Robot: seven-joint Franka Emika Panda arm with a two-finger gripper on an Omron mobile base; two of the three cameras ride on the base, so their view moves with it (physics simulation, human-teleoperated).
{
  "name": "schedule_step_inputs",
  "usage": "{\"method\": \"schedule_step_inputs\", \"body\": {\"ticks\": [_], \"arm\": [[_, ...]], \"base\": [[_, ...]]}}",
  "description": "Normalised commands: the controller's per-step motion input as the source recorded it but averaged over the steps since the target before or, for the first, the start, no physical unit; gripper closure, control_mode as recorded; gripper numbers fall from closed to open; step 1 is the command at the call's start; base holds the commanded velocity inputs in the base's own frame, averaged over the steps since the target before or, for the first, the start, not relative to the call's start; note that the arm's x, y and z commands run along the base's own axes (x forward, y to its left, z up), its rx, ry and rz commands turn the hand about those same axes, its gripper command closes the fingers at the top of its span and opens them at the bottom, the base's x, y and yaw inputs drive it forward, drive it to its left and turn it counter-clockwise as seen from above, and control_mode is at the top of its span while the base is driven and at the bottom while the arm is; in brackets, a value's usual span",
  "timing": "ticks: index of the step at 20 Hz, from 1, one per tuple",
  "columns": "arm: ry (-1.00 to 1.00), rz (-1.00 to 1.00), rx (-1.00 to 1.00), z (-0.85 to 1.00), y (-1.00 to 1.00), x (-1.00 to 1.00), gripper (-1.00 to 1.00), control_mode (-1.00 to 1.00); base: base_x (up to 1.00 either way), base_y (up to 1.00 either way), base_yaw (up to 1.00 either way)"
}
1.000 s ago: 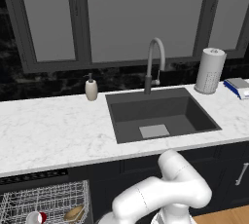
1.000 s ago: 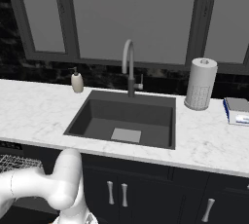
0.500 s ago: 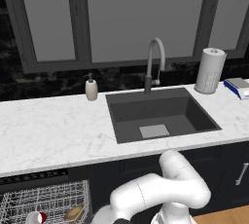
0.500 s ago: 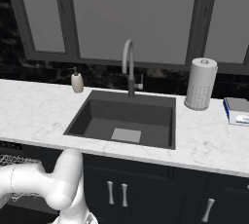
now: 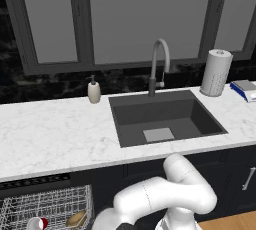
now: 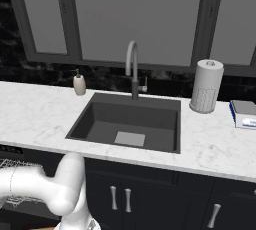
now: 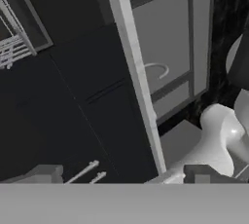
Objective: Pick up the cup and bowl from the counter, place them in the dishwasher, and close the dishwasher door.
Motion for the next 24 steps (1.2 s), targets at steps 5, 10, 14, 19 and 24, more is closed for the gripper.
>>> {"method": "schedule_step_inputs", "body": {"ticks": [5,10,14,19,24], "arm": [[-0.47,0.25,-0.04,-0.22,-0.06,1.00,-1.00,-1.00],[-0.23,0.23,0.00,-0.55,-0.17,1.00,-1.00,-1.00],[-0.12,0.23,0.00,-0.47,-0.18,1.00,-1.00,-1.00],[-0.04,0.26,0.00,-0.38,-0.06,1.00,-1.00,-1.00],[-0.03,0.26,0.00,-0.25,-0.10,1.00,-1.00,-1.00]], "base": [[0.00,0.00,0.00],[0.00,0.00,0.00],[0.00,0.00,0.00],[0.00,0.00,0.00],[0.00,0.00,0.00]]}}
